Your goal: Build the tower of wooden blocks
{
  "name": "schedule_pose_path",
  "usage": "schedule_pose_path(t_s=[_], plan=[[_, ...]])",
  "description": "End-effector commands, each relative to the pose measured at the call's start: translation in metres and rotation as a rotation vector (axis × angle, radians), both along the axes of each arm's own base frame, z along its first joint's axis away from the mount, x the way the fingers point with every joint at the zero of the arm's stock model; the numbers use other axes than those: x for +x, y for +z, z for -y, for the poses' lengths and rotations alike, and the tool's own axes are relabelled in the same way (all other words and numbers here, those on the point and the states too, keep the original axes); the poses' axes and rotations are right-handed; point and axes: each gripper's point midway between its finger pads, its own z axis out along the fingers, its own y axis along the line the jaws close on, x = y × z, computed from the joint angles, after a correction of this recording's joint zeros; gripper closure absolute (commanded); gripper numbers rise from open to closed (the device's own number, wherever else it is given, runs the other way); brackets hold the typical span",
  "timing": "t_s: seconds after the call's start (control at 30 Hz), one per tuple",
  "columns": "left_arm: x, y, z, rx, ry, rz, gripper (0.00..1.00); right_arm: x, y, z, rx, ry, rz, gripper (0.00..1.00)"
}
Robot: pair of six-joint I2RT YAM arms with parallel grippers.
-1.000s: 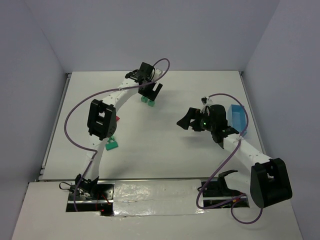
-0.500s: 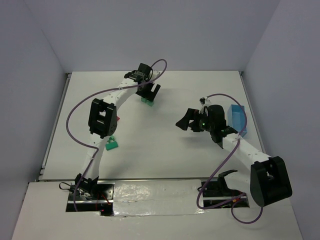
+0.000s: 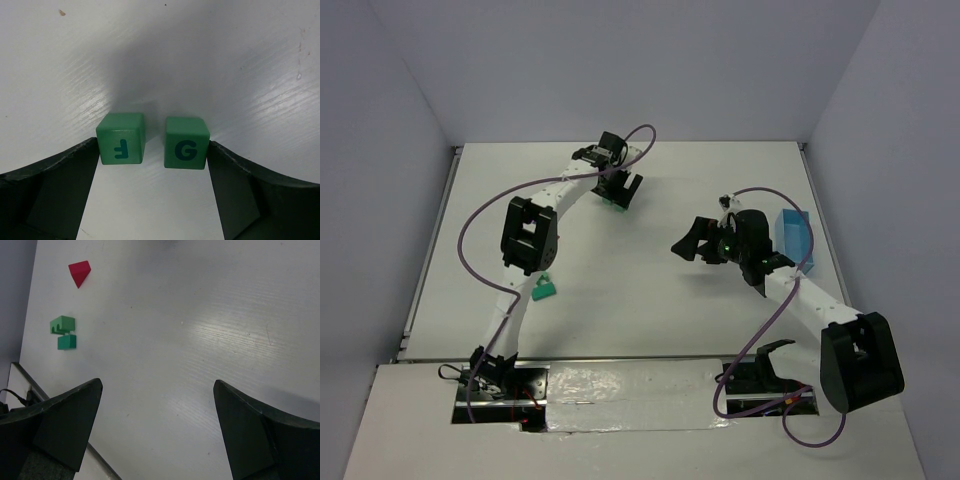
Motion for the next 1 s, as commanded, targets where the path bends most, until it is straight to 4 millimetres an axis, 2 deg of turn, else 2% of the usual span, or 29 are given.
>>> schedule_pose_path(t_s=[0.0,0.33,0.5,0.6,0.87,0.97], plan=[[0.0098,0.0101,0.0068,-0.032,0.003,0.031,0.00,0.0096,0.0191,-0.0071,0.009,0.023,0.065,0.00],[0.0121,0.0092,0.0062,-0.027,0.006,0.038,0.01,0.0101,0.0173,-0.0084,0.005,0.026,0.061,0.00],[0.0121,0.0105,0.0068,-0.031,0.004,0.040,0.05,0.0098,0.0174,-0.0094,0.006,0.029,0.061,0.00],[0.0122,0.0099,0.0071,-0.032,0.003,0.040,0.14,0.0095,0.0163,-0.0094,0.006,0.028,0.057,0.00],[0.0110,0.0078,0.0032,-0.014,0.015,0.036,0.19,0.0092,0.0166,-0.0103,0.004,0.033,0.060,0.00],[0.0095,0.0080,0.0022,-0.011,0.014,0.034,0.27,0.0093,0.0169,-0.0103,0.004,0.033,0.060,0.00]])
